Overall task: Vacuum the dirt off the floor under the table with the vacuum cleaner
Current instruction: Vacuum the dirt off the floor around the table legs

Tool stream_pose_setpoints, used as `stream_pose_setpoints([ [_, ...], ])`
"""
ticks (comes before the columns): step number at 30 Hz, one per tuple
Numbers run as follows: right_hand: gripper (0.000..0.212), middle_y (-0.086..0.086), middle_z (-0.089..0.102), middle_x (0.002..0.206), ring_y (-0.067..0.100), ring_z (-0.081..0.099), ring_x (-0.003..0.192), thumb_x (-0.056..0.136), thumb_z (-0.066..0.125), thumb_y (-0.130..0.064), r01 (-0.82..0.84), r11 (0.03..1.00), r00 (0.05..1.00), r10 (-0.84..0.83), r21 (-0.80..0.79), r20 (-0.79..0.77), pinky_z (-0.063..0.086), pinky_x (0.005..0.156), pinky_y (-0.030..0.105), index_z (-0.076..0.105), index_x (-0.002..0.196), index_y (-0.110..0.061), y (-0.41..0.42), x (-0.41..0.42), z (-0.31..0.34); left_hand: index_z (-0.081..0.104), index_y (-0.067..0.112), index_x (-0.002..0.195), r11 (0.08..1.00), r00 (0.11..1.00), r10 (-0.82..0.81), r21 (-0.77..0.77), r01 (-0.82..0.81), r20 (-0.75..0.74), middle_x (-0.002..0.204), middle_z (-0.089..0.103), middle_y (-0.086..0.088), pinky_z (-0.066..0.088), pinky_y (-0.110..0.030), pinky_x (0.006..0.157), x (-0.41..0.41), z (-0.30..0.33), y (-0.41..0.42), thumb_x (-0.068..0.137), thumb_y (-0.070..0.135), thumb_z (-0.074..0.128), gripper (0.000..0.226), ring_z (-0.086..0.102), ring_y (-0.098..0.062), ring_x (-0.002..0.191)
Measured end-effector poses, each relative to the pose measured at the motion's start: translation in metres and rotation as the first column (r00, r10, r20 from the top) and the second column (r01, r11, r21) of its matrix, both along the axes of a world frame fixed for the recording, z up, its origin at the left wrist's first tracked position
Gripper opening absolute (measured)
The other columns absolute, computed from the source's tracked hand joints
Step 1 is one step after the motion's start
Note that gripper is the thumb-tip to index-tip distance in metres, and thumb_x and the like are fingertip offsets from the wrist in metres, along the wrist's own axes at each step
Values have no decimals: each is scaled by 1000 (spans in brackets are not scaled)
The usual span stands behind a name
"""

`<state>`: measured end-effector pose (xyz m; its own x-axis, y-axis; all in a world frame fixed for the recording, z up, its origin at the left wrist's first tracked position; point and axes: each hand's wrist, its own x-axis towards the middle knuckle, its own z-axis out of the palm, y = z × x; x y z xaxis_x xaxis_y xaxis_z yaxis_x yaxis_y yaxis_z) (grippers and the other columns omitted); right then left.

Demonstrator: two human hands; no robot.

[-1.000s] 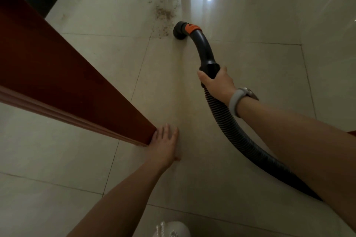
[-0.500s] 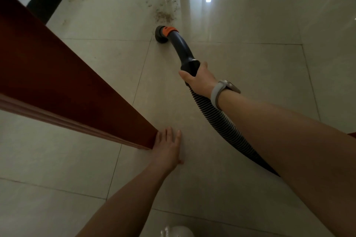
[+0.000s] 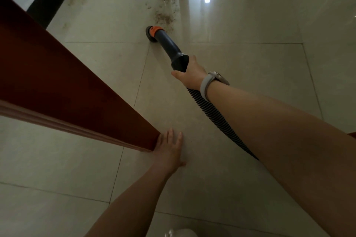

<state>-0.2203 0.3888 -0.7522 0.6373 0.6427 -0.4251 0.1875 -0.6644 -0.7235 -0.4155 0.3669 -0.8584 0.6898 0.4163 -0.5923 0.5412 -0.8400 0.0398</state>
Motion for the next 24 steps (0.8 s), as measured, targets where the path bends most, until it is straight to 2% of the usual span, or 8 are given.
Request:
stream_pose_setpoints([
  [5,71,18,45,135,37,48,120,92,55,-42,103,995,995,-103,-9,-11,42,99,44,17,144,-12,-7,21,-1,-10,22,151,1000,1000,-4,-30,4,14,157,-17,-15,-8,-37,116,-2,0,2,89,43,59,96,-14,-28,146],
  [10,69,16,47,131,35,51,116,91,55,-42,187,982,982,-187,-8,-13,43,99,49,19,142,-12,-18,38,-7,-10,21,151,999,1000,-16,-38,16,19,157,-16,-15,-6,-35,117,-4,0,4,89,43,59,96,-11,-28,146],
  [14,75,16,46,129,36,53,111,87,60,-45,268,962,947,-255,43,-197,46,95,52,17,144,-20,-17,43,-8,-11,21,151,999,1000,-27,-29,27,9,157,-18,-15,-7,-36,117,-4,2,4,90,43,57,94,-12,-28,146],
  [18,74,18,53,123,36,59,102,81,66,-47,374,918,877,-303,134,-374,51,89,52,31,139,-16,-9,46,-6,-12,22,151,999,1000,-23,-45,23,-2,157,-19,-15,-6,-37,118,-3,2,4,90,42,57,94,-13,-28,146],
  [21,60,17,58,108,32,62,90,87,63,-40,459,857,809,-296,234,-507,55,84,47,40,131,-7,-7,46,0,-13,22,150,998,1000,-20,-55,20,-4,156,-21,-15,-3,-40,120,-4,1,4,90,41,58,95,-15,-28,145],
  [24,42,12,55,88,24,59,71,93,57,-32,537,786,751,-280,307,-598,56,67,36,44,121,-3,-11,48,0,-14,23,150,999,1000,-20,-45,20,-6,156,-21,-14,-3,-40,120,-5,0,4,90,41,58,96,-15,-28,145],
])
